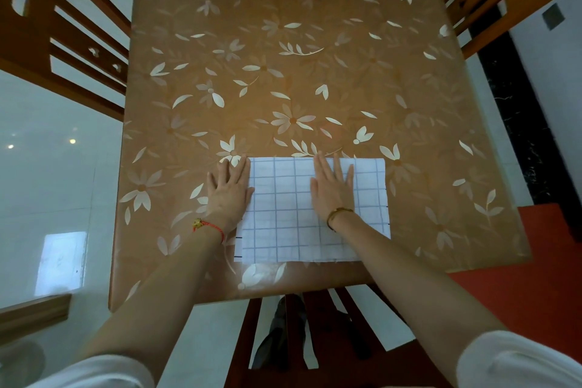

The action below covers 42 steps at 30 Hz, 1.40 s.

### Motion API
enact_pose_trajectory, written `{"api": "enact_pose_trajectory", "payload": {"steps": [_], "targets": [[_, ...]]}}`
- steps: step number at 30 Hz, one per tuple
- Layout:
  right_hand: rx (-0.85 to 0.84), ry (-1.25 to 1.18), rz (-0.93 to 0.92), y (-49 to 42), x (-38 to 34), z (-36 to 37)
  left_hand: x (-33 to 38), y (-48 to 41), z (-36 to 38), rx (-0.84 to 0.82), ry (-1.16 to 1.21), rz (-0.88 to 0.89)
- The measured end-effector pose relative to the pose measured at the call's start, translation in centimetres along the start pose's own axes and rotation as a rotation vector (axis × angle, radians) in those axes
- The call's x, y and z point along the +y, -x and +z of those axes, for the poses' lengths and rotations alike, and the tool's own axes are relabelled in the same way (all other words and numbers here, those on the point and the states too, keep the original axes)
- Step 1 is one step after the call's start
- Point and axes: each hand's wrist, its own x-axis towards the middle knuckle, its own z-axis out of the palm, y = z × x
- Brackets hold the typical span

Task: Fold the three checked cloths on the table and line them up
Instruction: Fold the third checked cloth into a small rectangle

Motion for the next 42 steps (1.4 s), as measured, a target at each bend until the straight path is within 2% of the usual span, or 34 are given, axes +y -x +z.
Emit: {"api": "enact_pose_trajectory", "payload": {"steps": [6,11,13,17,20,23,25,29,42], "targets": [[0.064,0.014,0.238,1.9,7.6,0.0,0.0,0.0,-0.4,-0.008,-0.012,0.003],[0.057,0.017,0.284,2.3,11.3,-0.7,-0.3,0.1,-1.0,-0.013,-0.018,0.016],[0.057,0.027,0.279,2.2,11.6,-0.8,-0.4,0.0,-1.3,-0.017,-0.038,0.024],[0.164,0.013,0.224,2.2,10.0,-1.5,-0.4,-0.1,-1.9,-0.02,0.025,0.012],[0.197,0.012,0.034,2.1,7.5,-1.8,0.2,1.0,-1.8,0.117,0.283,-0.102],[0.189,-0.063,-0.109,1.7,4.9,-1.6,1.4,2.9,-1.3,0.242,0.599,-0.327],[0.166,-0.086,-0.14,1.5,3.3,-1.4,1.9,4.2,-1.0,0.222,0.664,-0.43],[0.093,-0.059,-0.106,0.8,1.2,-1.5,2.9,6.1,-0.3,0.21,0.665,-0.524],[-0.121,0.037,-0.061,-0.3,0.7,-2.2,3.9,5.8,-0.2,0.012,0.729,-0.652]]}}
